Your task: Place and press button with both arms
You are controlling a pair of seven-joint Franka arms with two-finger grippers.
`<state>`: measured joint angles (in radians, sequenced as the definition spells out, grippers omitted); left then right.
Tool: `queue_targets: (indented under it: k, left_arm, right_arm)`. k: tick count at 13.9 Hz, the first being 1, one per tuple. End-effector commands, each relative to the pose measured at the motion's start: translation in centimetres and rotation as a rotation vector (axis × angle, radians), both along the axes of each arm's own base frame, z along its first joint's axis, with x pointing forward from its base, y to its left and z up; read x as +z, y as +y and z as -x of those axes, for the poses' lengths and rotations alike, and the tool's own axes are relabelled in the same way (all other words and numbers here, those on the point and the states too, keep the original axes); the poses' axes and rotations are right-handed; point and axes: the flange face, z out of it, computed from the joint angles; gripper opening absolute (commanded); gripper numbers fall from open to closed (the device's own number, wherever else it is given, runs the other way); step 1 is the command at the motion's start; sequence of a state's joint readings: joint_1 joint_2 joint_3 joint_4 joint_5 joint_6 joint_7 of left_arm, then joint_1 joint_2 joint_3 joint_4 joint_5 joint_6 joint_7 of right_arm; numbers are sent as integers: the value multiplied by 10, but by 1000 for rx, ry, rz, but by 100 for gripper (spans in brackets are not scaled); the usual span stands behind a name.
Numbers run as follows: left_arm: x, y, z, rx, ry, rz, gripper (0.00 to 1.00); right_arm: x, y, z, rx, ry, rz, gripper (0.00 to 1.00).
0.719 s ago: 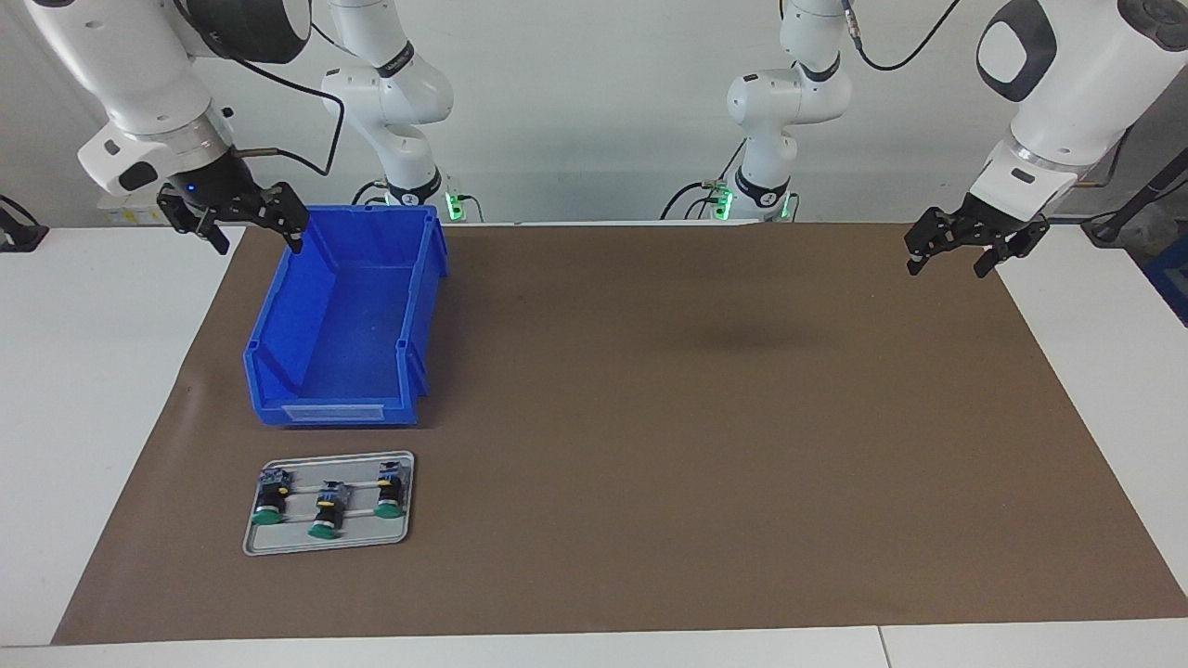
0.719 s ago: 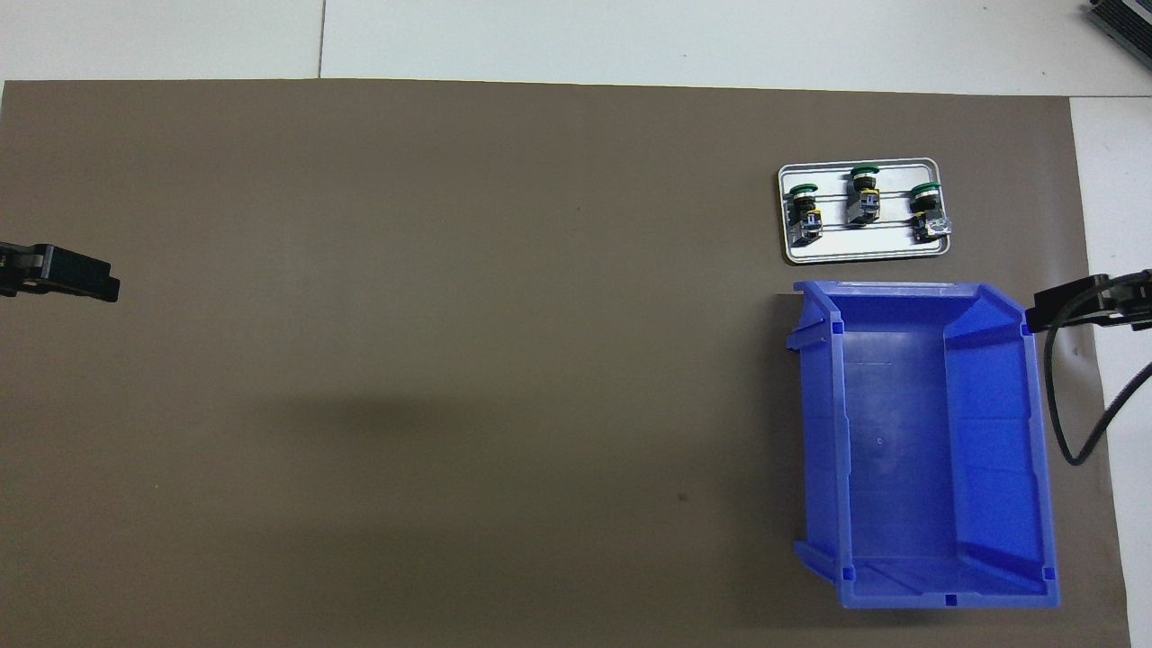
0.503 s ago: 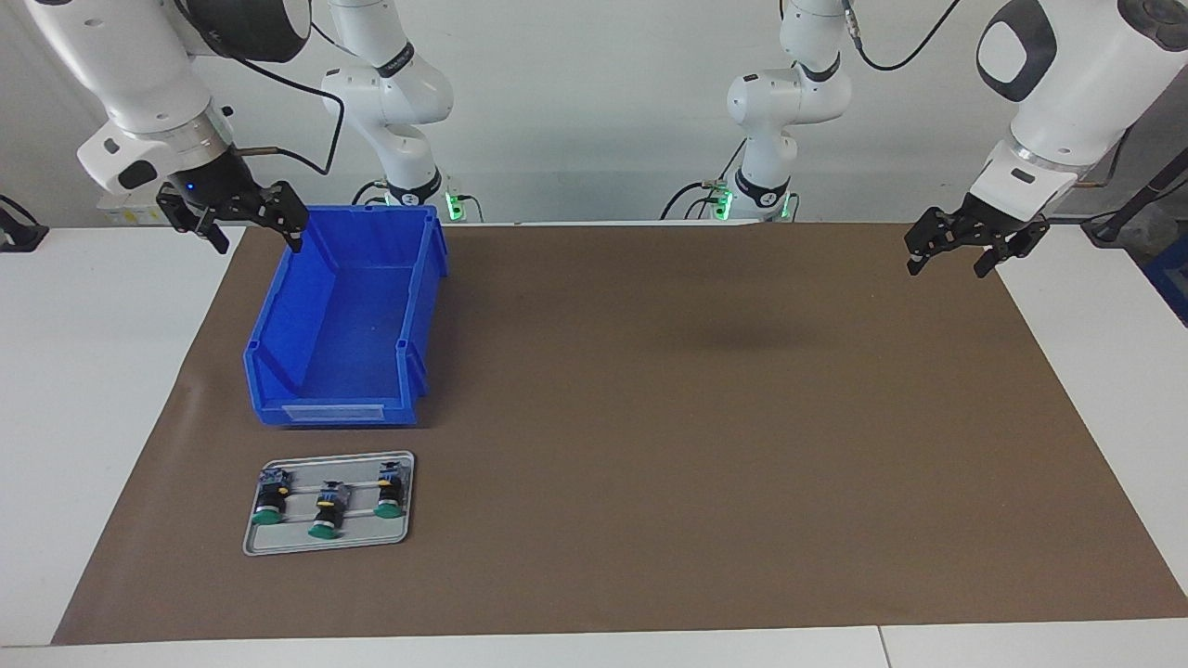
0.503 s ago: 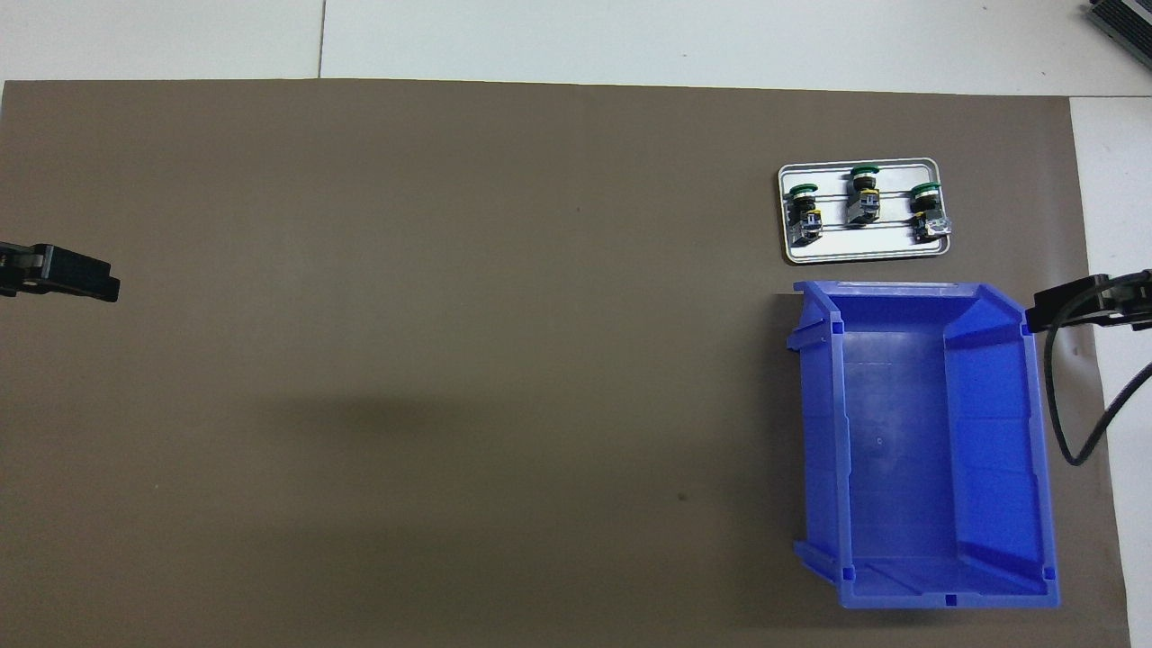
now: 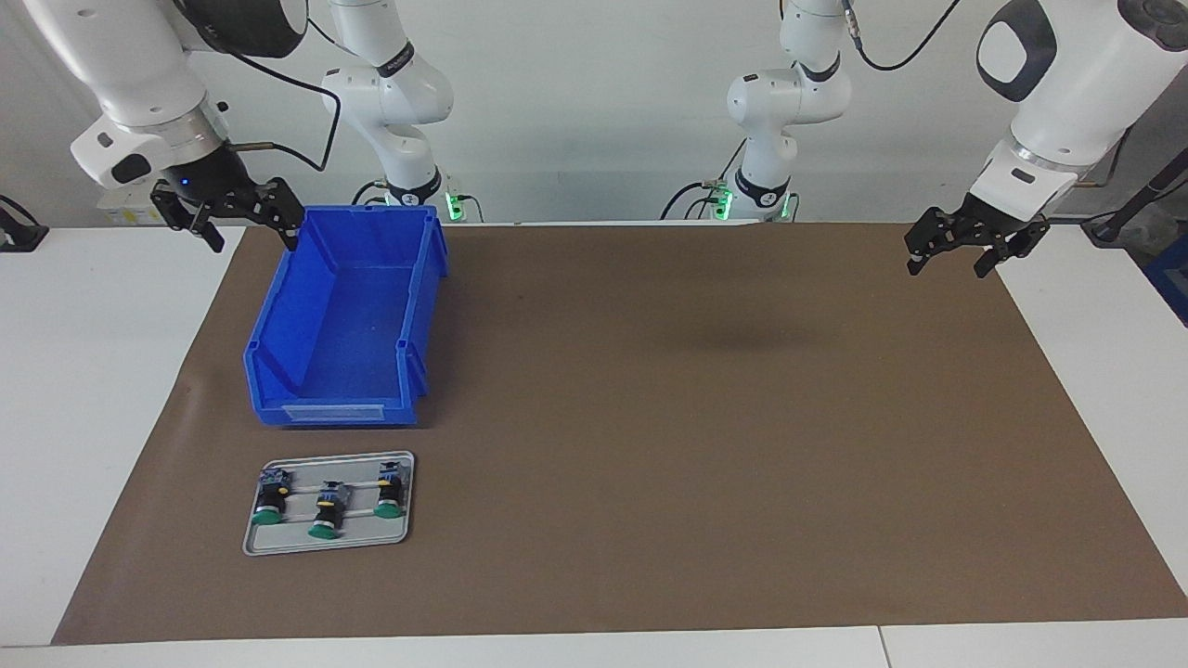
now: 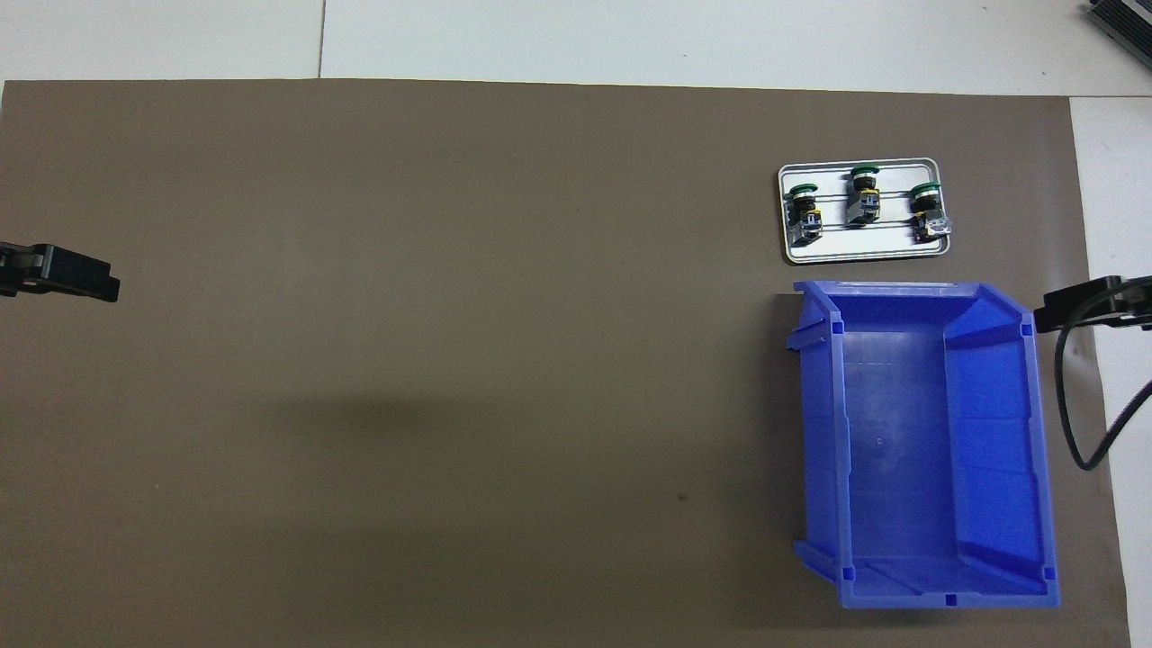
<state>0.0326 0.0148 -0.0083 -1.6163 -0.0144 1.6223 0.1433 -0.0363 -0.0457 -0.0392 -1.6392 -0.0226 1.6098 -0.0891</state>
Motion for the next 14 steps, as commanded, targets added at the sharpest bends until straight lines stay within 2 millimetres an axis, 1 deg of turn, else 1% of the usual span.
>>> queue_targets:
  k: [1, 3, 4, 5, 6, 8, 9, 10, 11, 12, 14]
  left_arm:
    - [1, 3, 8, 2, 2, -4, 100]
    - [1, 3, 8, 2, 2, -4, 100]
    - [1, 3, 8, 2, 2, -4, 100]
    - [1, 2, 8, 1, 2, -4, 100]
    - [1, 2, 8, 1, 2, -4, 100]
    - [1, 3, 8, 2, 2, -5, 100]
    - [1, 3, 8, 2, 2, -4, 100]
    - [2, 3, 8, 2, 0, -4, 100]
    - [1, 3, 8, 2, 2, -4, 100]
    - [1, 3, 8, 2, 2, -4, 100]
    - [1, 3, 8, 2, 2, -4, 100]
  right_arm:
    - [-31, 2, -18, 27, -98, -3, 99]
    - [-69, 1, -53, 19, -109, -24, 99]
    - [-88, 1, -75, 8, -140, -47, 99]
    - [-111, -2, -92, 2, -158, -49, 99]
    - [-132, -3, -107, 0, -186, -43, 99]
    - [-182, -2, -134, 0, -227, -35, 99]
    - [-206, -4, -142, -1, -223, -31, 99]
    - [-220, -2, -149, 5, -242, -23, 99]
    - [-238, 4, -154, 12, -232, -24, 99]
    - [-263, 7, -159, 9, -216, -34, 99]
    - [-285, 6, -168, 7, -203, -33, 99]
